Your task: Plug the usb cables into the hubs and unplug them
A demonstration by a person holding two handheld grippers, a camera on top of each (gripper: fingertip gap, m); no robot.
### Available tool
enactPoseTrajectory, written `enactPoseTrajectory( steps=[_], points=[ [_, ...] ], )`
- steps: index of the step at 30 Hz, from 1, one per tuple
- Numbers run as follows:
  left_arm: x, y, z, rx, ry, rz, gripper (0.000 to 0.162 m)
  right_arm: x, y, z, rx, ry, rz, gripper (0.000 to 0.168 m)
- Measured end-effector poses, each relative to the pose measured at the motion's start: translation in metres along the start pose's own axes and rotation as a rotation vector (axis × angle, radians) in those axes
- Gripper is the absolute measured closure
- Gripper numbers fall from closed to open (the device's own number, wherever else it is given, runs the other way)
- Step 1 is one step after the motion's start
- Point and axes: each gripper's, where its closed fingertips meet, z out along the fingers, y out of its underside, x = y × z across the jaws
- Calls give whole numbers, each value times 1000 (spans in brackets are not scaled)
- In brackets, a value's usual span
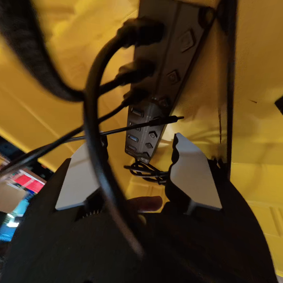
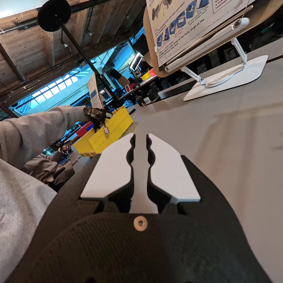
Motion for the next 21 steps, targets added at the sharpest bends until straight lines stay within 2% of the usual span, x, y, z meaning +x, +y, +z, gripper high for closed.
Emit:
enactPoseTrajectory(
  steps=[2,5,6,7,9,17,21],
  points=[
    [-1,-9,6,13,8,112,84,1,2,-1,-10,10,-4,155],
    [1,-24,16,30,83,127,86,2,4,-1,-21,12,-4,155],
    [4,-27,17,35,128,140,93,2,3,-1,-21,16,-9,155],
    [5,-26,18,34,151,144,93,3,2,-2,-22,21,-16,155],
    [13,-26,17,39,216,130,108,4,2,-2,-24,26,-24,155],
    [11,-19,12,-16,202,86,107,13,2,0,-9,3,53,155],
    [0,-12,-10,-15,147,32,107,8,-3,1,-8,-12,34,155]
  ],
)
